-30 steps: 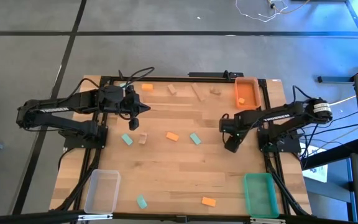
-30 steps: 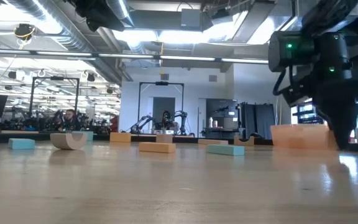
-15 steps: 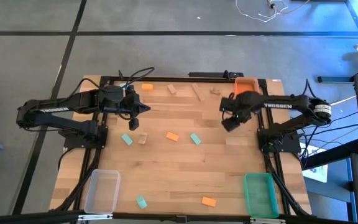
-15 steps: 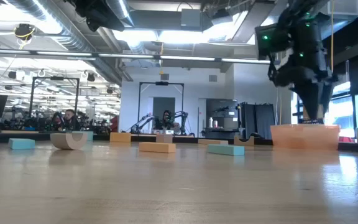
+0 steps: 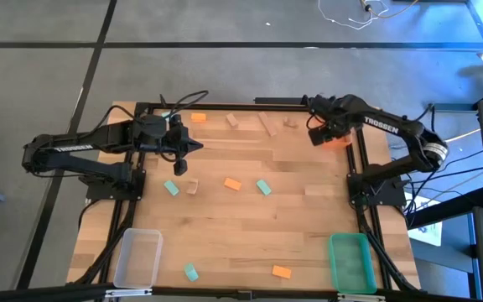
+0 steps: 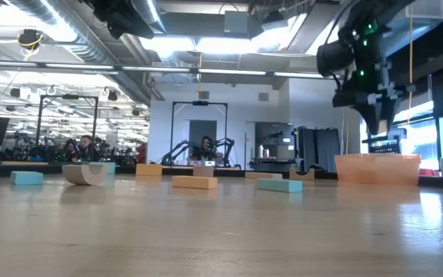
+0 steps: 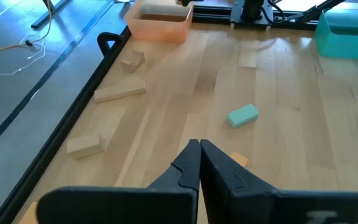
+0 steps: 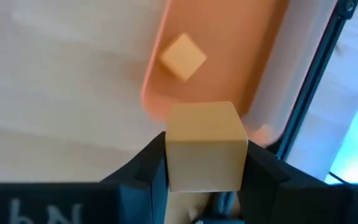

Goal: Sort & place blocks by color
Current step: Put the orange block into the orange bin

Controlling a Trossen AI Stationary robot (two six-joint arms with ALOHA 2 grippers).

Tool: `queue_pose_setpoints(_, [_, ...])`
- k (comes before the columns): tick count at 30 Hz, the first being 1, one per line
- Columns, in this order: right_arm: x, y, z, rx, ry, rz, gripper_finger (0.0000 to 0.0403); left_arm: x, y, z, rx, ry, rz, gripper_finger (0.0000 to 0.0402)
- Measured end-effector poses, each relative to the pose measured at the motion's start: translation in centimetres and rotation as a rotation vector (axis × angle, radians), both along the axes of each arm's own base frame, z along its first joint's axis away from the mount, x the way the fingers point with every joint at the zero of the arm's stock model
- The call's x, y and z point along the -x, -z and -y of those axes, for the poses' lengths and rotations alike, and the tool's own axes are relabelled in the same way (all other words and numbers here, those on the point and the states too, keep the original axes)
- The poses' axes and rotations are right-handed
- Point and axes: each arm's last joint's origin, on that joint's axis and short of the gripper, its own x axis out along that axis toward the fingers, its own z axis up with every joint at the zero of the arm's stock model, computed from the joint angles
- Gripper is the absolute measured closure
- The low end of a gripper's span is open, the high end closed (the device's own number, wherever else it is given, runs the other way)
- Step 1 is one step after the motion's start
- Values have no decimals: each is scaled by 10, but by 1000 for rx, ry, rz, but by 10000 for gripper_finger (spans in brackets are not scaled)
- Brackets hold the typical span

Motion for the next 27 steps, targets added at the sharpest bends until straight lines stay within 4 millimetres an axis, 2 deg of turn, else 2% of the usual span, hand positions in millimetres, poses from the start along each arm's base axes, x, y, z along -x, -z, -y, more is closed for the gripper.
queue_pose_setpoints(4, [12,18,15,28,32,35,269,0,0,0,4,-2,2,401])
queue_pose_setpoints(8, [24,34,22,-4,58,21,269,0,0,0,23,-12,8,401])
queue_pose_setpoints(18, [25,50,26,-6,38,43,269,0,0,0,23,-12,7,401])
queue_pose_setpoints(20, [25,49,27,-3,39,43,251,0,0,0,23,-12,7,401])
queue_pose_setpoints(24, [24,49,28,8,42,51,181,0,0,0,23,-12,7,401])
queue_pose_setpoints(27, [24,49,28,8,42,51,156,0,0,0,24,-12,7,401])
